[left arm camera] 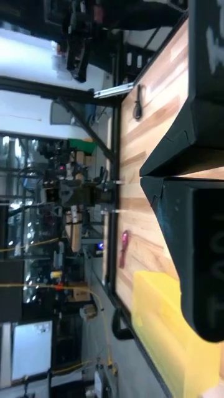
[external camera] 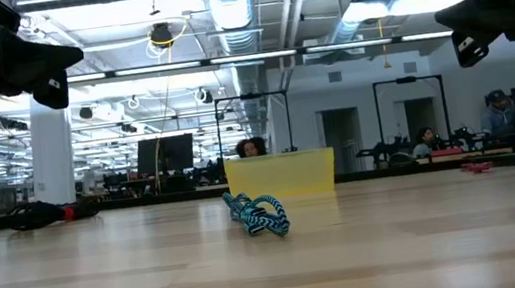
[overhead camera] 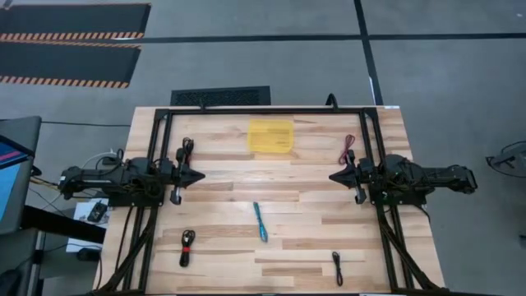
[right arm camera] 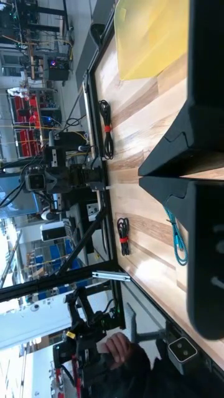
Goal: Pick and place USB-C Cables
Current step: Put the top black charger cable into the yellow container
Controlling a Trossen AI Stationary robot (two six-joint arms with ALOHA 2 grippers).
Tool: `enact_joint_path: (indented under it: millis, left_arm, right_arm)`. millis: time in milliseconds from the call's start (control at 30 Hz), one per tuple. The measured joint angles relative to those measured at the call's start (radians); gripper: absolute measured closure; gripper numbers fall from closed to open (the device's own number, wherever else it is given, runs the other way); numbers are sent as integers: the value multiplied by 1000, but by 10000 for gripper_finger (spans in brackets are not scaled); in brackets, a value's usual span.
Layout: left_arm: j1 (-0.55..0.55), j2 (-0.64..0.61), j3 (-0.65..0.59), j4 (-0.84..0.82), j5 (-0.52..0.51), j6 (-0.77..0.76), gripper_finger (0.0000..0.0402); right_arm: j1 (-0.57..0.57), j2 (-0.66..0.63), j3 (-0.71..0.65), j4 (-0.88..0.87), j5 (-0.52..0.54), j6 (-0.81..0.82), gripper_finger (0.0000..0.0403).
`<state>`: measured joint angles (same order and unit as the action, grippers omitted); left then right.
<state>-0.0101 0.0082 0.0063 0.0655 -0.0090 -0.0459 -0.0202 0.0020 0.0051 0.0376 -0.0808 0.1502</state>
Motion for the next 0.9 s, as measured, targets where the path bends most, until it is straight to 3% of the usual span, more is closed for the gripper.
enact_joint_path:
  millis: [267, 400, 667, 767, 900]
  left_arm:
    - [1, 0, 0, -2, -82, -10, 401]
    - [1, 0, 0, -4, -154, -7, 401]
    - [1, 0, 0, -6, -182, -12, 401]
    - [1, 0, 0, -7, -196, -20, 401]
    - [1, 0, 0, -5, -223, -40, 401]
  right_arm:
    - [-29, 0, 0, 85, 119, -639, 369]
    - [-35, 0, 0, 117, 123, -768, 369]
    - [-35, 0, 0, 105, 110, -715, 369]
    - [-34, 1, 0, 125, 113, -529, 370]
    - [-46, 0, 0, 130, 198, -240, 374]
